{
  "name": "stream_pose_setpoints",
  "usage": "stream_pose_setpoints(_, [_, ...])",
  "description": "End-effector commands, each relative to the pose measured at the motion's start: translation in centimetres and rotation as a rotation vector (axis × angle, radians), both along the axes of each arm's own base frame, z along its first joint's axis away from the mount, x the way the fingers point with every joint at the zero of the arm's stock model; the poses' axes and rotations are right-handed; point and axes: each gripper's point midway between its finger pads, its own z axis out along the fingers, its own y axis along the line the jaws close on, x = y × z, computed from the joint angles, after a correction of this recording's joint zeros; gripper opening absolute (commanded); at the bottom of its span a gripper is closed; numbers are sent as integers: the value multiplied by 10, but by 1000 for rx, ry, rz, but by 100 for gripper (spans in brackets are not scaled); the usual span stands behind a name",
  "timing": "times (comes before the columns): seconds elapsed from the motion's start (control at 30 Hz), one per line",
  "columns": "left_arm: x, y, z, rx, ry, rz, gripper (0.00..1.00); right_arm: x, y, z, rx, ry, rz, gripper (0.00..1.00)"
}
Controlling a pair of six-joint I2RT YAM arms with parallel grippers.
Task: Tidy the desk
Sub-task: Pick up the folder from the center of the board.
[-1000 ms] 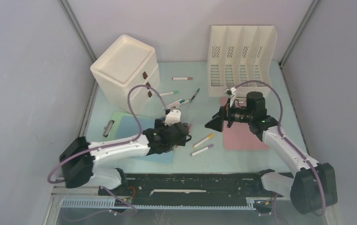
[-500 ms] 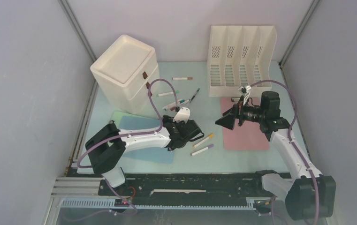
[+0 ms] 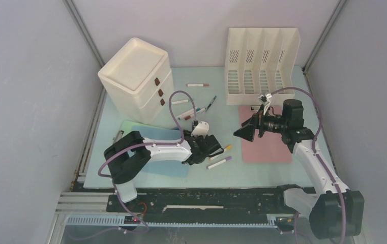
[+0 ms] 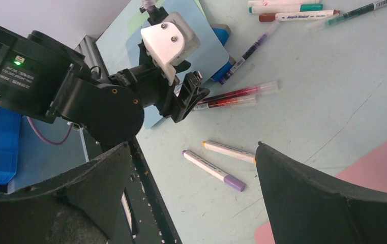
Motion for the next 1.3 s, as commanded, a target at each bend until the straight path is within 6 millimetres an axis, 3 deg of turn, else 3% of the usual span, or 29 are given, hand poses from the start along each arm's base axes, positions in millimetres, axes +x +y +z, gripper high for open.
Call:
stream_pose_setpoints(0.0, [6,8,-1,13,-55,53,60,2,1,14,4,-54,16,99])
stream_pose_setpoints(0.17, [5,13,-3,39,-56,67,43,1,1,13,7,-48,24,100])
stream_pose_setpoints(0.3, [2,13,5,32,-54,65,18,-3,4,13,16,-43,48,100])
stream_pose_setpoints(0.4, [-3,8,30,-10,-82,47,8,-10,9,14,27,-39,88,99])
stream_pose_setpoints(0.5, [-10,2,67,-96,-125,22,1,-21,18,13,30,-54,160,99])
stream_pose_setpoints(0.7, [-16,0,127,-295,-195,1,0,-46,38,8,4,-120,291,99])
stream_pose_setpoints(0.83, [-16,-13,173,-480,-252,-39,0,-56,54,3,-9,-162,323,99])
stream_pose_setpoints(1.0, [-9,-32,228,-674,-339,-62,0,-66,72,14,28,-182,329,98])
stream_pose_setpoints(1.13, [1,-46,245,-757,-364,-49,0,-69,78,27,85,-169,315,98])
stream_pose_setpoints(1.27, [14,-59,242,-833,-322,-21,0,-69,85,34,118,-163,299,97])
